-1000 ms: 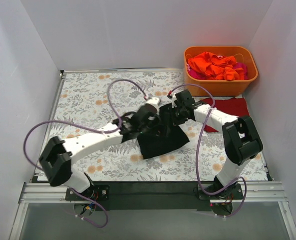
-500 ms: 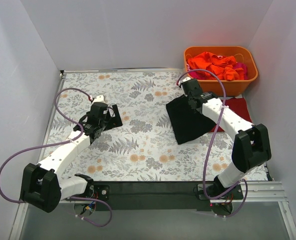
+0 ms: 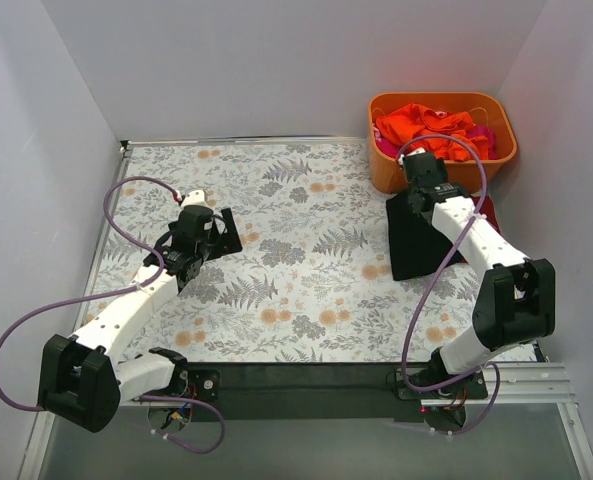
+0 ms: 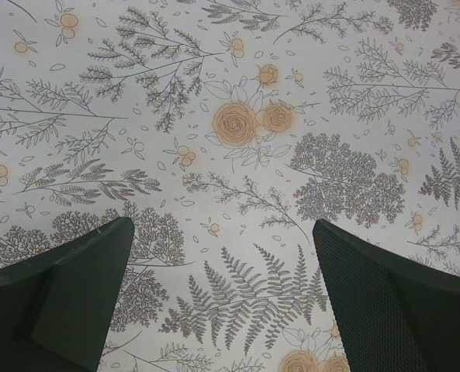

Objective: Fold and stack the t-shirts
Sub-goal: Neatly place the folded tshirt to the corner

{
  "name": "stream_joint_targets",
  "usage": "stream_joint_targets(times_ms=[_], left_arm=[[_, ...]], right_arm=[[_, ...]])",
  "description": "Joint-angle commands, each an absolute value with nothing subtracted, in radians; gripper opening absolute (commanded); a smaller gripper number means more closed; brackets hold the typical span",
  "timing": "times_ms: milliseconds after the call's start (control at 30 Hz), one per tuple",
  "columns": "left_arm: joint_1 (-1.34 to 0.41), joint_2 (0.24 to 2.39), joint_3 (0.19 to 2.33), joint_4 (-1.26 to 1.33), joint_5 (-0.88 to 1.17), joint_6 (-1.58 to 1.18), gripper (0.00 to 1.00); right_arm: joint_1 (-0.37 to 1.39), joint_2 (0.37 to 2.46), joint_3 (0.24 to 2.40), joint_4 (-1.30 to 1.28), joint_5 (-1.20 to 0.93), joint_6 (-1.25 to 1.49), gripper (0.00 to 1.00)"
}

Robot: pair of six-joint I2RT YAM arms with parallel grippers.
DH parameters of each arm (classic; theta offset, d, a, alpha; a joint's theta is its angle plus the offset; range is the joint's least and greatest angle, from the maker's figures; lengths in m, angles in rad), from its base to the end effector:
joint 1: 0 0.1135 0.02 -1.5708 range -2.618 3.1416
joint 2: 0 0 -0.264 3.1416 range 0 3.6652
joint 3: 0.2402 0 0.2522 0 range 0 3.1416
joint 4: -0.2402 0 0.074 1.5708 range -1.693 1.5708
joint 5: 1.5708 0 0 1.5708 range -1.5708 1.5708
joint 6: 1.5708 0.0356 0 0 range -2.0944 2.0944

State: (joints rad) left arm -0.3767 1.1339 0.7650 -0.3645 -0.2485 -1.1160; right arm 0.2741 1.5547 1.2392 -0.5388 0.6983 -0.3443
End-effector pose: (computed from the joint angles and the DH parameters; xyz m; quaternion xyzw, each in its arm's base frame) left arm 0.2255 -0.0798 0.2477 -0.3745 0.8271 -0.1908 0.3731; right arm 0.3275 0.0683 0.2821 -0.1535 0.8748 -0.3317 0.3180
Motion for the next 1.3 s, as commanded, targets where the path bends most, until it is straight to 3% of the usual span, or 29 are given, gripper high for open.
stream_joint_targets(times_ms=[0, 933, 1000, 1033, 1100, 1133, 1267], left_arm=[[-0.374, 1.108, 0.769, -0.351, -0.287, -1.097, 0.93], [-0.376, 1.144, 0.756, -0.342, -0.278, -1.088, 0.93], [-0.374, 1.147, 0.758, -0.342, -0.278, -1.088, 0.93], [-0.376, 1.147, 0.755, -0.341, -0.279, -1.088, 0.93], [-0.376, 1.147, 0.756, -0.341, -0.282, -1.088, 0.93], [-0.376, 1.147, 0.755, -0.339, -0.282, -1.088, 0.93], [-0.376, 1.141, 0.755, -0.336, -0.284, -1.089, 0.93]], right_arm=[[0.226, 1.491, 1.223, -0.439, 0.765, -0.368, 0.01], [0.009, 1.672, 1.052, 0.043, 0.870, -0.445, 0.03], [-0.020, 1.693, 1.063, 0.046, 0.899, -0.437, 0.12], [-0.029, 1.704, 1.069, 0.046, 0.907, -0.425, 0.23], [-0.034, 1.710, 1.081, 0.046, 0.939, -0.416, 0.32], [-0.040, 1.707, 1.086, 0.046, 0.951, -0.407, 0.42], [-0.054, 1.663, 1.092, 0.046, 0.979, -0.367, 0.62]])
